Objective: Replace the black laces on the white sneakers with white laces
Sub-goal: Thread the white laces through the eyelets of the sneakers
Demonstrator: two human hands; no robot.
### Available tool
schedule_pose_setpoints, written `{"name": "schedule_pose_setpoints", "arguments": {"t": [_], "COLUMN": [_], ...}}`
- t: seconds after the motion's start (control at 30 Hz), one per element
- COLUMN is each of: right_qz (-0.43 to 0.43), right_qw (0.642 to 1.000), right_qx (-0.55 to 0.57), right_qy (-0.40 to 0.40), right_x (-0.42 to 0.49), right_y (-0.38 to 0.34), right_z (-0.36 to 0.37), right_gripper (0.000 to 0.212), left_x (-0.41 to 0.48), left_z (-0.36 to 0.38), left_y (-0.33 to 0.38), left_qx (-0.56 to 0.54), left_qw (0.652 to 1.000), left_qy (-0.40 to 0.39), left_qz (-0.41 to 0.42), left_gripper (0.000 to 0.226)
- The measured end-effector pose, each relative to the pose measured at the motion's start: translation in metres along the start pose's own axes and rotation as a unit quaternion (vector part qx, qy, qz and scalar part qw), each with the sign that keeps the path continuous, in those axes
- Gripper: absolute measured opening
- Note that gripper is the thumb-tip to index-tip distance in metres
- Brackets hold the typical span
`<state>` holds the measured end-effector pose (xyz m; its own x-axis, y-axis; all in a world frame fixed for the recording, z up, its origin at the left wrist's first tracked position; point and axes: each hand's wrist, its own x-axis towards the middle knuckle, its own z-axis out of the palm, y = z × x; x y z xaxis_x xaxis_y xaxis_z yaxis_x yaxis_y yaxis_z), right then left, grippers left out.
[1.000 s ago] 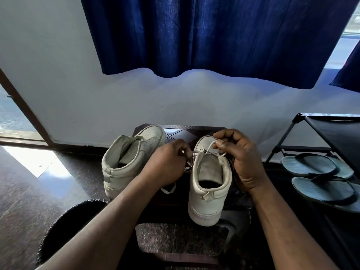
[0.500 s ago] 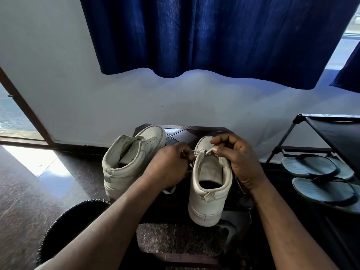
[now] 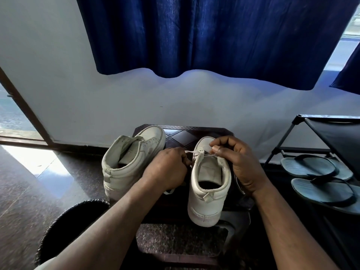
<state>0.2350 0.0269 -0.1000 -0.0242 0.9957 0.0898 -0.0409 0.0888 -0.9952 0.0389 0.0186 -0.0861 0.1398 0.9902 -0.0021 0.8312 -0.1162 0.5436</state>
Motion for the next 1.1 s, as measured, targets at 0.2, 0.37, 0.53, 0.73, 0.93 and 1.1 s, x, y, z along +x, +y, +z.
{"name": "schedule_pose_setpoints", "arguments": {"t": [0.2,0.37,0.53,0.73,0.93,1.1], "right_qz": [-0.033,-0.064,-0.064,-0.082,-0.050,-0.025], "right_qw": [0.999,0.985,0.985,0.985,0.997,0.997], "right_qx": [-0.035,-0.156,-0.160,-0.154,-0.066,-0.055], "right_qy": [-0.024,-0.029,-0.003,-0.004,0.004,0.038], "right_x": [-0.007,-0.010,-0.010,-0.011,-0.009,-0.002], "right_y": [-0.004,-0.001,0.001,0.001,-0.001,-0.001], "right_z": [0.002,0.003,0.004,0.004,0.004,0.003], "right_gripper": [0.016,0.009,0.010,0.012,0.020,0.012], "left_x": [0.000,0.003,0.006,0.008,0.016,0.024], "left_z": [0.000,0.003,0.001,0.002,0.003,0.003], "left_y": [-0.003,-0.004,-0.002,-0.005,0.009,0.015], "left_qx": [-0.120,-0.046,-0.046,-0.396,-0.469,-0.451], "left_qw": [0.992,0.998,0.999,0.907,0.879,0.891], "left_qy": [-0.013,0.007,-0.005,-0.021,0.000,0.040], "left_qz": [0.021,0.035,-0.012,-0.142,-0.085,-0.002], "left_gripper": [0.025,0.027,0.016,0.019,0.007,0.024]}}
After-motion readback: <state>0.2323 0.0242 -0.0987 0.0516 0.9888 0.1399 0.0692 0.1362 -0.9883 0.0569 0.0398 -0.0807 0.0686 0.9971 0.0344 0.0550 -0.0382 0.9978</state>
